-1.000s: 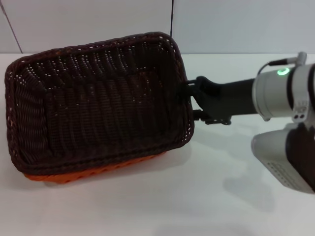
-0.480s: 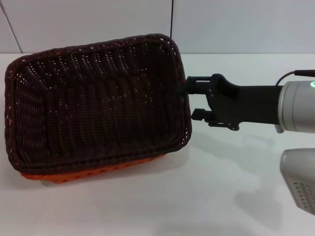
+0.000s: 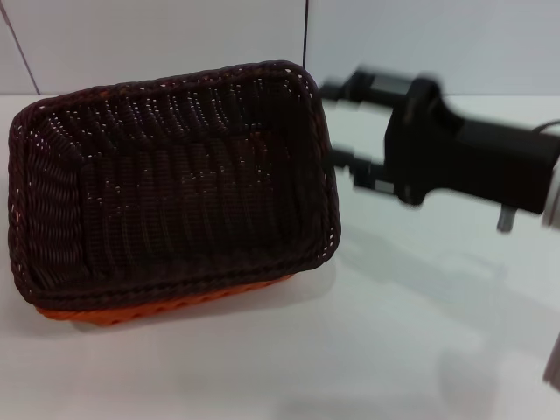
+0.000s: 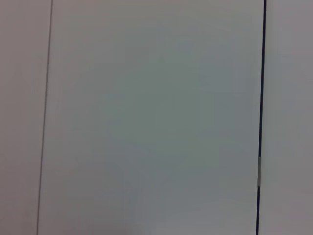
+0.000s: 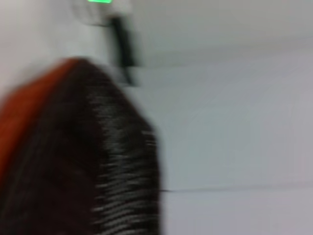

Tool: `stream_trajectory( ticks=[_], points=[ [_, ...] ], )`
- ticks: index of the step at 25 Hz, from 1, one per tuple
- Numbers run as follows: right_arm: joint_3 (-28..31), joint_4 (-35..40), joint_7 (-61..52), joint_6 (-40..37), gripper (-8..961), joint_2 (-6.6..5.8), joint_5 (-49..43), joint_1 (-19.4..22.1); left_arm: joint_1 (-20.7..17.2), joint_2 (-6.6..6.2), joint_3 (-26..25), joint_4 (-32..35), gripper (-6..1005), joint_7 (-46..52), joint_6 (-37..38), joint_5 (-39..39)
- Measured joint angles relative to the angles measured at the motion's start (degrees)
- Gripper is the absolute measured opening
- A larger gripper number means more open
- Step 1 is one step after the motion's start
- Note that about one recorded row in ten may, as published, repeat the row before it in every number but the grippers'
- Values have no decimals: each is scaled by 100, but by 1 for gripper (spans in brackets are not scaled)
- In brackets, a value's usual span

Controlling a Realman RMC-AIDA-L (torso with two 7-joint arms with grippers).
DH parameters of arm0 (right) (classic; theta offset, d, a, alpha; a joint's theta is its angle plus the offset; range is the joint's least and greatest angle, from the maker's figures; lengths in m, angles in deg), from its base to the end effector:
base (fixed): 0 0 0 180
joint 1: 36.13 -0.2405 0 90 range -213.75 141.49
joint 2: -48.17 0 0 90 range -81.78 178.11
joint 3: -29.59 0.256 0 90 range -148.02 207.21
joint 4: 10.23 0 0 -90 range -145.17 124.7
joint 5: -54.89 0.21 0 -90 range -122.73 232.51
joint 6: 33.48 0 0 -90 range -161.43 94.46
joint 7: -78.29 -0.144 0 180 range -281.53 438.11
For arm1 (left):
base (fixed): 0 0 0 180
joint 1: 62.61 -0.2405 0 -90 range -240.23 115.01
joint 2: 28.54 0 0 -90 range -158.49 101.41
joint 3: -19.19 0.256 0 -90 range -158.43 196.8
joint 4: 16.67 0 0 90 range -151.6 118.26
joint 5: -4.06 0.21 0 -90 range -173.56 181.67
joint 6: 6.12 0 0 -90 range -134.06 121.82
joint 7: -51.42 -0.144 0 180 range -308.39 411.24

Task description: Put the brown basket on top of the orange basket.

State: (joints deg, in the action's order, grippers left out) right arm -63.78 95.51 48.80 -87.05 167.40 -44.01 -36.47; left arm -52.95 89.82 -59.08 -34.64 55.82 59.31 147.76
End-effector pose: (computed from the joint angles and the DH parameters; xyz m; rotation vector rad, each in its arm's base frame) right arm 0.1027 0.2827 0.0317 -1.9228 -1.3540 0.0603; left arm -0.4018 0.2668 0.0464 -1.1894 -0.6479 -0.5615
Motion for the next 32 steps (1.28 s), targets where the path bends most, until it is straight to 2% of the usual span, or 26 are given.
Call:
stream_trajectory(
  ticks=[6, 7, 8, 9, 10, 12, 13, 14, 15, 16, 17, 18, 19, 22, 23, 24, 28, 32],
  points=[
    [300, -339, 24, 1601, 682, 13, 2863, 309, -41, 9, -116, -19, 770, -1, 173, -10],
    [413, -456, 24, 1762, 682, 14, 3300, 344, -41, 9, -116, -19, 770, -1, 173, -10],
    [843, -952, 24, 1822, 682, 20, 4549, 386, -44, 12, -127, -10, 770, -1, 290, -13],
    [843, -952, 24, 1822, 682, 20, 4549, 386, -46, 12, -127, -13, 770, -1, 318, -10],
    [1096, -1284, 24, 1770, 682, 20, 5132, 394, -47, 12, -129, -14, 770, -1, 339, -11],
    [1551, -2030, 23, 1384, 683, 21, 6278, 405, -50, 9, -141, -8, 770, -1, 383, -17],
    [2000, -3065, 51, 577, 683, 17, 7245, 354, -51, 5, -149, 0, 770, 0, 384, -51],
    [2000, -3065, 51, 577, 683, 17, 7245, 354, -51, 5, -149, 0, 770, 0, 384, -51],
    [2208, -3725, 129, 33, 683, 17, 7677, 297, -52, 4, -152, 8, 770, 0, 383, -84],
    [2568, -5127, 408, -1310, 683, 0, 8457, 74, -52, 4, -156, 14, 770, 1, 383, -115],
    [2568, -5127, 408, -1310, 683, 0, 8457, 74, -52, 4, -170, 20, 770, 1, 383, -134],
    [2969, -6680, 733, -2657, 684, -7, 9104, -272, -55, 3, -203, 23, 770, 8, 383, -145],
    [2969, -6680, 733, -2657, 684, -7, 9104, -272, -55, 3, -203, 23, 770, 8, 383, -145],
    [3644, -8474, 943, -3839, 683, -15, 9635, -744, -70, 0, -226, 23, 770, 82, 384, -191],
    [4068, -9170, 976, -4105, 682, -19, 9777, -961, -69, -2, -226, 23, 770, 107, 384, -204],
    [4068, -9170, 976, -4105, 682, -19, 9777, -961, -69, -2, -226, 23, 770, 107, 384, -204],
    [4686, -9978, 1102, -4275, 682, 4, 9860, -1212, -43, -7, -234, 23, 770, 73, 449, -209],
    [4745, -10126, 1116, -4407, 682, 13, 9867, -1220, -45, -2, -234, 53, 770, 71, 493, -210]
  ],
)
